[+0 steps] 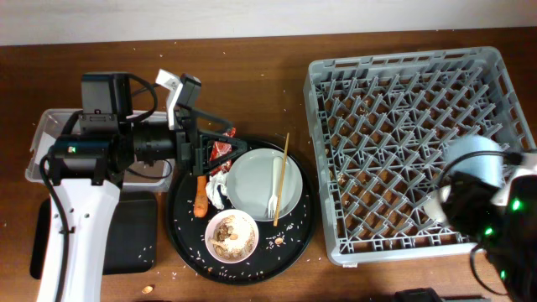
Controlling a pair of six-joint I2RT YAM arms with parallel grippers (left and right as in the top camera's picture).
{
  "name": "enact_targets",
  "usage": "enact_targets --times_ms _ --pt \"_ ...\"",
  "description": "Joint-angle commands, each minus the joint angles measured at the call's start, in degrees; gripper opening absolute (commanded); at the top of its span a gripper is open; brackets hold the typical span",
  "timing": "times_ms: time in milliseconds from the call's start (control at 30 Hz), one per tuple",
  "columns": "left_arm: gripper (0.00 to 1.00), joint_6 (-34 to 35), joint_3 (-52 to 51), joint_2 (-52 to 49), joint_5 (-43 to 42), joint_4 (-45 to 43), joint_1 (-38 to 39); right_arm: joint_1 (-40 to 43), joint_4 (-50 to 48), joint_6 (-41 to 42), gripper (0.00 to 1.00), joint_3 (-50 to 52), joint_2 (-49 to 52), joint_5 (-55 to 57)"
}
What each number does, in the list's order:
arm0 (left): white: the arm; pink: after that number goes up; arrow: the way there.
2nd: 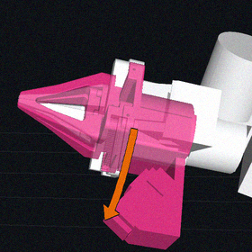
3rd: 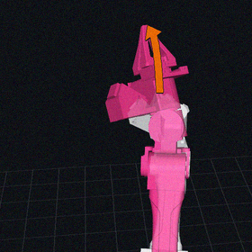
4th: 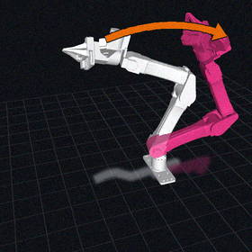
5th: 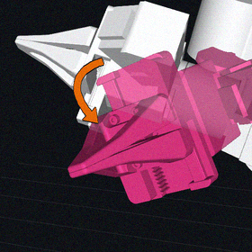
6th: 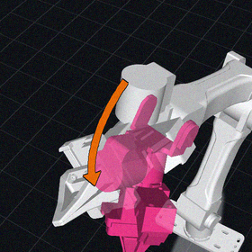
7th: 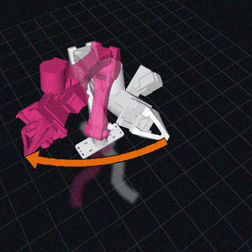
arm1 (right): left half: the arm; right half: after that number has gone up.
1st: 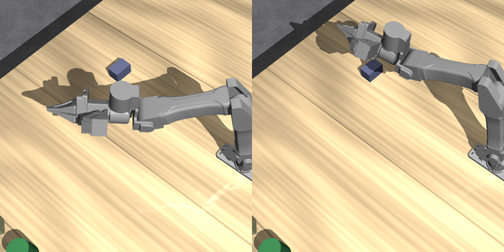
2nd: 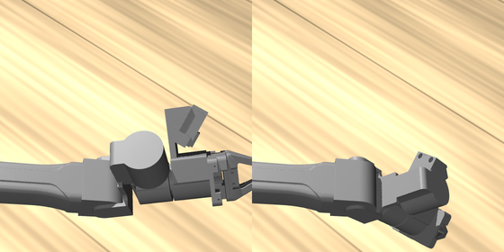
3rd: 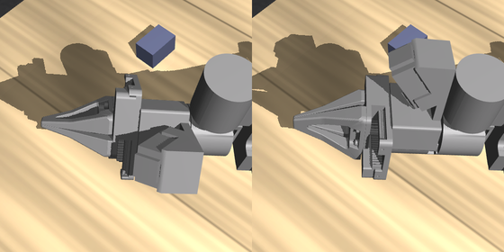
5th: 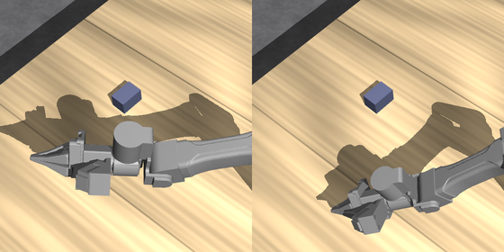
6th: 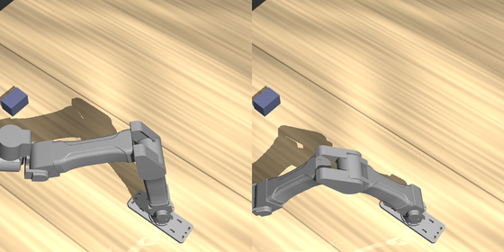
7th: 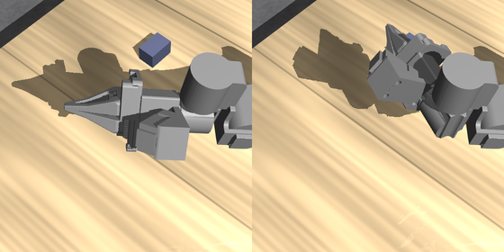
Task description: Sort waste into correct bins and load items into the dishwasher rack
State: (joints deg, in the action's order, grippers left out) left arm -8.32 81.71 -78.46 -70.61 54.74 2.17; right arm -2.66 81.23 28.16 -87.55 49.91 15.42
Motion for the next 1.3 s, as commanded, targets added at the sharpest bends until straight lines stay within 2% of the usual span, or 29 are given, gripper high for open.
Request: enact_targets --times_ms 0,100,200,333,433,500,567,633,667,700,733,767,800,867,900,967,1000,1067,1133,1200,1267 --pt "0.99 0.0 0.3 -0.2 3.2 0.7 -0.1 12.1 1.6 1.8 0.61 0.0 6.1 1.1" --pt "0.99 0.0 0.3 -0.2 3.2 0.7 -0.1 25.9 -0.5 -4.2 0.61 0.0 19.0 -5.6" --pt "0.99 0.0 0.3 -0.2 3.2 0.7 -0.1 36.5 -2.2 -4.2 0.6 0.0 34.7 -9.9" --pt "0.99 0.0 0.3 -0.2 3.2 0.7 -0.1 43.8 -4.8 -4.2 0.61 0.0 48.1 -15.5" --pt "0.99 0.0 0.3 -0.2 5.6 0.9 -0.1 44.4 -7.6 -8.3 0.76 0.0 52.1 -23.8" --pt "0.99 0.0 0.3 -0.2 13.6 3.1 -0.1 44.2 -7.8 -8.8 0.8 -1.8 50.2 -25.1" --pt "0.99 0.0 0.3 -0.2 19.1 5.0 0.0 43.3 -5.8 -12.5 0.8 -5.2 45.2 -33.1" --pt "0.98 0.0 0.3 -0.2 26.8 6.9 2.0 38.0 -4.7 -19.3 0.8 -6.5 34.7 -42.7" --pt "0.95 0.0 0.3 -0.2 30.4 7.6 3.4 35.1 -4.7 -20.6 0.8 -6.5 30.9 -43.6" --pt "0.93 0.1 0.2 -0.2 36.0 8.8 6.1 27.8 -4.6 -21.9 0.8 -6.5 24.6 -43.5" --pt "0.9 4.2 -0.2 -0.2 48.6 10.4 10.6 18.3 -4.5 -21.8 0.8 -6.5 19.3 -41.9" --pt "0.83 7.1 -1.2 -0.2 55.2 10.6 13.5 11.9 -4.3 -20.2 0.79 -6.5 17.1 -40.6" --pt "0.82 10.5 -2.2 -0.2 59.5 10.5 15.4 7.0 -4.1 -18.7 0.79 -6.4 16.1 -38.9" --pt "0.7 12.2 -3.7 -0.5 61.6 9.4 18.4 -3.2 -2.7 -14.5 0.76 -6.3 16.5 -30.4" --pt "0.69 14.2 -4.6 -0.6 63.8 9.2 20.0 -6.4 -2.1 -13.0 0.75 -6.3 17.4 -28.1" --pt "0.6 19.7 -5.9 -0.6 70.5 9.2 21.6 -9.9 -1.9 -12.3 0.74 -6.3 20.1 -27.4" --pt "0.6 20.1 -6.4 -0.6 71.1 8.8 21.7 -11.5 -1.3 -12.4 0.73 -6.3 21.7 -27.4" --pt "0.51 20.1 -7.6 -0.6 71.1 8.3 21.7 -13.2 -0.4 -12.7 0.71 -6.3 23.7 -27.1" --pt "0.5 20.5 -11.4 -0.7 70.9 7.2 21.7 -13.9 -0.4 -12.7 0.71 -6.3 24.1 -26.9" --pt "0.48 21.3 -17.1 -0.7 66.7 -0.1 23.0 -13.9 -0.5 -12.6 0.71 -6.3 24.1 -26.3" --pt "0.48 24.4 -20.5 -0.7 72.1 -2.5 24.0 -14.8 -0.4 -12.4 0.65 -5.7 25.2 -28.3"
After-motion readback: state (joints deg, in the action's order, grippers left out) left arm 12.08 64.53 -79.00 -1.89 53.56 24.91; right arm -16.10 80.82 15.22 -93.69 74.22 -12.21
